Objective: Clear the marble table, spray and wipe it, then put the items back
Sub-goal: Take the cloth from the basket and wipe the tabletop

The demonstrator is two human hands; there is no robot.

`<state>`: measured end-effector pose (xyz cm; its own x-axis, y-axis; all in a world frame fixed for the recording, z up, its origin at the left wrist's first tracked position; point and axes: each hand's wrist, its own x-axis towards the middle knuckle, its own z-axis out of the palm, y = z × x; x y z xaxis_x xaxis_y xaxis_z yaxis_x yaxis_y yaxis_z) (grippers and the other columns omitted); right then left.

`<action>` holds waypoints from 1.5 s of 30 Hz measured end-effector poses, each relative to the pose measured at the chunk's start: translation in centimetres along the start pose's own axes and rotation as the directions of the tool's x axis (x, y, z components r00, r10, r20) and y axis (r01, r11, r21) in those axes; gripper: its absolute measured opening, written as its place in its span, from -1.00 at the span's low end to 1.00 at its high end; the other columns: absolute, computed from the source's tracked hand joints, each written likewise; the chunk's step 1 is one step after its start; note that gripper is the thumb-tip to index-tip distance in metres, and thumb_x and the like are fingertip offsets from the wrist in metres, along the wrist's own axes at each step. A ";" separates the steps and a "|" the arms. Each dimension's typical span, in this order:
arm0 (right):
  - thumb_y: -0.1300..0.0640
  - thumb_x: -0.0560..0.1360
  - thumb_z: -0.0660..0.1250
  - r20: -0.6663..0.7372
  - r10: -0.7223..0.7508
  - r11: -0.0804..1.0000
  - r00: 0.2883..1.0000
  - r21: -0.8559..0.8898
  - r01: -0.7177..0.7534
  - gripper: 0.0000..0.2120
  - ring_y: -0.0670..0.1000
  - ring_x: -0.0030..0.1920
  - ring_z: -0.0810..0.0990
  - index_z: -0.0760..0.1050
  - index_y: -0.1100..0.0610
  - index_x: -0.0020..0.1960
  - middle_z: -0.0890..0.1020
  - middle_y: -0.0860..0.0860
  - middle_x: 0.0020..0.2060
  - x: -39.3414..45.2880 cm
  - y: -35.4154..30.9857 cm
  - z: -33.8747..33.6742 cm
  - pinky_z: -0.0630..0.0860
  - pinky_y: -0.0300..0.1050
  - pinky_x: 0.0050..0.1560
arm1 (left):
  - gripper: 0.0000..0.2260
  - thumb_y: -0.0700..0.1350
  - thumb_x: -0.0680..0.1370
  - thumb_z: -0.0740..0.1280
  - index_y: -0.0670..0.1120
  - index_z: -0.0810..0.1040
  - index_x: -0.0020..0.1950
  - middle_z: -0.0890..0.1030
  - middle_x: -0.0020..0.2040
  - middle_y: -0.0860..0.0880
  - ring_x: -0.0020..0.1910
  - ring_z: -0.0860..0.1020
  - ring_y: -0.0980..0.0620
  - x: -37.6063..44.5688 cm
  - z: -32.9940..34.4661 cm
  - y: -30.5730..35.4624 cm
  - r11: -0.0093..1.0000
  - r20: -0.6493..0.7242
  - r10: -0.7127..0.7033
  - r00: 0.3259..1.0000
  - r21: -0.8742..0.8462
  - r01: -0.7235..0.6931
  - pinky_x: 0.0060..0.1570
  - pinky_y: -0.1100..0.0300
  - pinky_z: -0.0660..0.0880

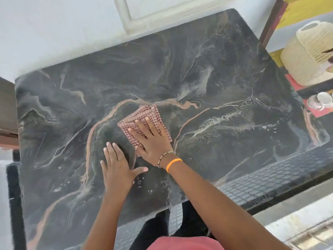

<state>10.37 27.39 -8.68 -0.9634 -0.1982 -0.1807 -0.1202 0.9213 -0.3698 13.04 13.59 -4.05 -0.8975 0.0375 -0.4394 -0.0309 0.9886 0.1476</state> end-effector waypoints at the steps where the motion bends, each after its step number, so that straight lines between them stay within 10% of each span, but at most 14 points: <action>1: -0.12 0.51 0.11 -0.002 -0.021 1.000 1.000 -0.019 0.021 -0.45 0.12 0.54 -0.01 0.10 -0.14 0.49 0.10 -0.04 0.53 -0.8 0.0 0.3 -0.09 0.19 0.46 | 0.12 0.35 0.29 0.32 -0.25 -0.22 0.50 -0.21 0.54 -0.20 0.52 -0.23 -0.13 -0.3 0.1 -0.7 1.000 -0.003 -0.005 1.000 -0.009 0.005 0.46 -0.13 -0.11; 12: -0.17 0.56 0.03 -0.131 0.484 0.871 0.865 -0.030 -0.491 -0.42 0.19 0.53 0.00 0.04 -0.03 0.52 0.08 0.02 0.54 -9.1 0.1 1.0 0.02 0.29 0.43 | 0.09 0.37 0.35 0.28 -0.22 -0.28 0.49 -0.29 0.53 -0.16 0.51 -0.27 -0.13 -2.5 1.1 -3.5 0.999 0.067 0.038 0.997 -0.007 -0.038 0.46 -0.12 -0.16; 16: -0.18 0.52 -0.05 -0.174 0.336 0.937 0.926 -0.037 -0.348 -0.46 0.20 0.45 0.25 0.30 0.00 0.42 0.35 0.04 0.44 -9.7 -0.6 0.0 -0.01 0.30 0.41 | 0.08 0.36 0.36 0.28 -0.23 -0.28 0.49 -0.31 0.52 -0.17 0.51 -0.28 -0.13 -2.8 1.4 -4.3 0.998 0.068 0.059 0.996 -0.013 -0.059 0.46 -0.11 -0.16; 29: -0.16 0.55 -0.03 -0.130 0.210 0.961 0.969 -0.157 -0.229 -0.43 0.23 0.53 -0.03 -0.01 -0.05 0.52 0.01 0.13 0.54 3.1 -2.5 0.6 -0.09 0.28 0.47 | 0.05 0.33 0.37 0.30 -0.21 -0.26 0.50 -0.27 0.53 -0.17 0.51 -0.26 -0.13 -4.4 1.5 -9.0 0.988 -0.012 -0.050 0.999 -0.149 0.048 0.47 -0.04 -0.19; 40: -0.12 0.54 -0.02 0.132 -0.303 0.907 0.944 -0.264 0.328 -0.45 0.18 0.54 -0.01 0.03 -0.08 0.52 0.05 0.07 0.54 4.5 -5.9 1.0 -0.09 0.21 0.49 | 0.05 0.27 0.36 0.36 -0.21 -0.22 0.51 -0.27 0.54 -0.15 0.51 -0.29 -0.11 -5.3 1.2 -13.6 0.949 -0.040 -0.172 0.984 -0.273 0.155 0.47 -0.10 -0.16; 45: -0.12 0.53 -0.04 0.057 -0.134 0.965 0.989 -0.218 0.143 -0.42 0.22 0.52 0.04 0.01 -0.04 0.52 0.10 0.13 0.53 -4.6 -8.0 4.0 0.02 0.29 0.47 | 0.06 0.16 0.37 0.44 -0.18 -0.26 0.51 -0.32 0.53 -0.10 0.50 -0.30 -0.11 -5.3 0.9 -15.5 0.892 0.085 -0.196 0.977 -0.399 0.214 0.45 -0.15 -0.15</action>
<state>16.75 19.60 -8.48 -0.9234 -0.3385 -0.1809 -0.3062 0.9339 -0.1847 18.68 -1.84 -4.86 -0.8330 -0.1449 -0.5339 -0.3951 0.8314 0.3907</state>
